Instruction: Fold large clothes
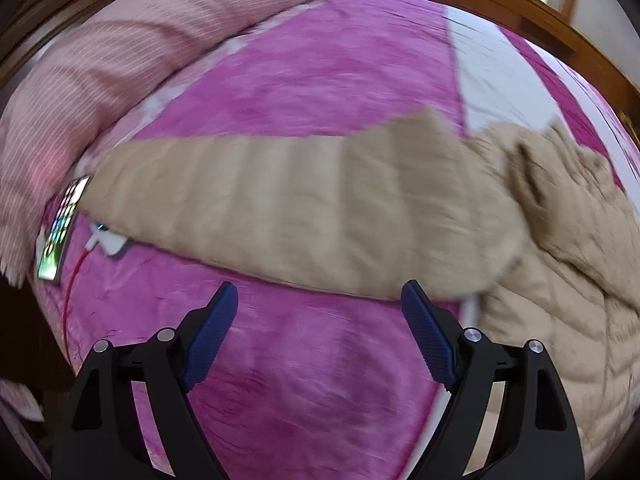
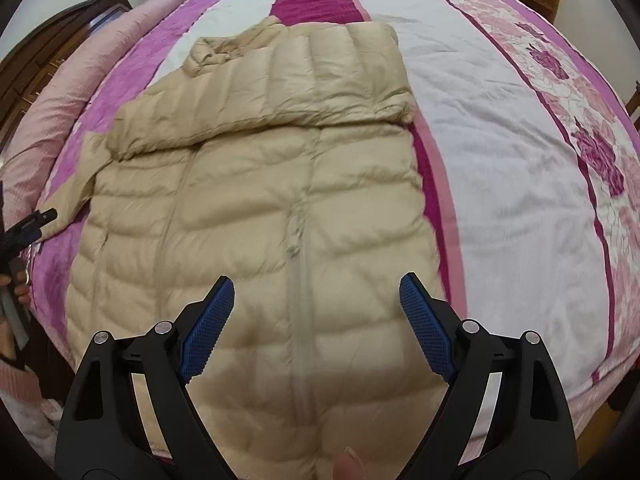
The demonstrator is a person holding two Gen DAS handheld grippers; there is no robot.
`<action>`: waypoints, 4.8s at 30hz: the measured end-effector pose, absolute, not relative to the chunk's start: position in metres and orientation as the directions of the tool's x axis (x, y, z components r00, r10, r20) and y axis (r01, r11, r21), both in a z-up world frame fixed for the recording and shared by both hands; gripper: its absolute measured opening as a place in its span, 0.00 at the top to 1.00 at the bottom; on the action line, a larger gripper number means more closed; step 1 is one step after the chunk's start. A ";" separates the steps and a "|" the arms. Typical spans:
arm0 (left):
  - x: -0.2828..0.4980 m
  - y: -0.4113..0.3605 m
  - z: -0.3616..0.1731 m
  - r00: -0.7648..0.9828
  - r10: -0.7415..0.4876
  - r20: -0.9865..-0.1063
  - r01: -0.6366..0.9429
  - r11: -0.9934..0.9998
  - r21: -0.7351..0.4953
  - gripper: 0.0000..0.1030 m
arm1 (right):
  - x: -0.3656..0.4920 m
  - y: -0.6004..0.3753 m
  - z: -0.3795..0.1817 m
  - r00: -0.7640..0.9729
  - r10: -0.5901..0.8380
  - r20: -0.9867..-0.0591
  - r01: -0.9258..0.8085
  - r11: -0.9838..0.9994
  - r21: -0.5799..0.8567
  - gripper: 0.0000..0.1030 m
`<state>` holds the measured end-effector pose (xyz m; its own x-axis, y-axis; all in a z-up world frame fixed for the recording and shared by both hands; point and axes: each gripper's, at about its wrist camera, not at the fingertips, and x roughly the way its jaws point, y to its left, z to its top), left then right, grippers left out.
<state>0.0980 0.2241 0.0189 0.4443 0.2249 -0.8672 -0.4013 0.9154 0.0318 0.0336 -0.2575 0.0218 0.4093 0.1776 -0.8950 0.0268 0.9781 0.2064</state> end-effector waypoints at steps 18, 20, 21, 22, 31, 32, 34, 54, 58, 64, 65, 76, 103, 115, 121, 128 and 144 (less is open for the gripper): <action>0.131 0.302 -0.037 0.388 0.198 -0.900 -0.573 0.817 -0.068 0.19 | -0.010 -0.217 0.015 0.325 0.142 -0.935 0.013 0.988 0.155 0.12; 0.132 0.300 -0.040 0.389 0.212 -0.897 -0.579 0.813 -0.059 0.19 | -0.010 -0.217 0.015 0.327 0.142 -0.934 0.015 0.988 0.155 0.12; 0.133 0.298 -0.041 0.387 0.226 -0.894 -0.577 0.816 -0.044 0.21 | -0.011 -0.217 0.015 0.330 0.142 -0.933 0.013 0.988 0.155 0.12; 0.134 0.294 -0.041 0.385 0.238 -0.892 -0.569 0.822 -0.026 0.23 | -0.012 -0.216 0.015 0.330 0.143 -0.933 0.011 0.988 0.155 0.12; 0.133 0.273 -0.024 0.429 0.209 -0.879 -0.468 0.884 -0.018 0.91 | -0.014 -0.219 0.015 0.328 0.155 -0.932 0.010 0.986 0.167 0.12; 0.132 0.272 -0.022 0.431 0.209 -0.878 -0.461 0.887 -0.015 0.92 | -0.015 -0.220 0.016 0.331 0.159 -0.930 0.006 0.985 0.170 0.12; 0.127 0.267 -0.013 0.451 0.195 -0.871 -0.433 0.901 -0.022 0.94 | -0.015 -0.220 0.016 0.333 0.163 -0.929 0.001 0.985 0.173 0.12; 0.103 0.197 0.132 0.688 0.080 -0.721 -0.229 0.967 -0.110 0.94 | 0.003 -0.235 0.041 0.370 0.140 -0.918 -0.062 0.990 0.126 0.12; 0.109 0.172 0.146 0.706 0.039 -0.707 -0.172 0.978 -0.117 0.94 | 0.005 -0.241 0.040 0.364 0.151 -0.919 -0.059 0.988 0.139 0.12; 0.116 0.137 0.156 0.721 -0.016 -0.693 -0.104 0.986 -0.131 0.94 | 0.006 -0.255 0.037 0.370 0.161 -0.915 -0.026 0.986 0.163 0.12; 0.117 0.132 0.157 0.723 -0.024 -0.691 -0.095 0.987 -0.133 0.94 | 0.006 -0.257 0.037 0.372 0.162 -0.914 -0.023 0.986 0.166 0.12; 0.130 0.064 0.161 0.712 -0.117 -0.692 0.002 0.986 -0.165 0.94 | 0.013 -0.278 0.040 0.396 0.145 -0.907 0.003 0.987 0.159 0.12; 0.158 -0.075 0.032 0.521 -0.191 -0.832 0.161 0.979 -0.124 0.93 | 0.016 -0.305 0.015 0.384 0.145 -0.912 0.072 0.980 0.186 0.12; 0.139 -0.086 0.017 0.476 -0.201 -0.856 0.182 0.975 -0.128 0.40 | 0.020 -0.307 0.015 0.391 0.146 -0.909 0.077 0.979 0.190 0.11; 0.117 -0.071 0.032 0.487 -0.150 -0.860 0.177 0.982 -0.071 0.26 | 0.026 -0.295 0.024 0.408 0.152 -0.900 0.045 0.982 0.186 0.11; 0.097 -0.021 0.037 0.492 -0.066 -0.868 0.087 0.996 -0.026 0.23 | 0.044 -0.252 0.038 0.425 0.182 -0.887 -0.034 0.982 0.186 0.11; 0.074 0.095 0.023 0.450 0.082 -0.889 -0.137 0.990 0.022 0.23 | 0.105 -0.106 0.058 0.402 0.315 -0.860 -0.253 0.941 0.226 0.11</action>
<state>0.0736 0.0947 0.0231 0.4496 0.0822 -0.8895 -0.1368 0.9903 0.0223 0.1052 -0.1062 0.0576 0.4018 0.3146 -0.8600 -0.2525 0.9408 0.2262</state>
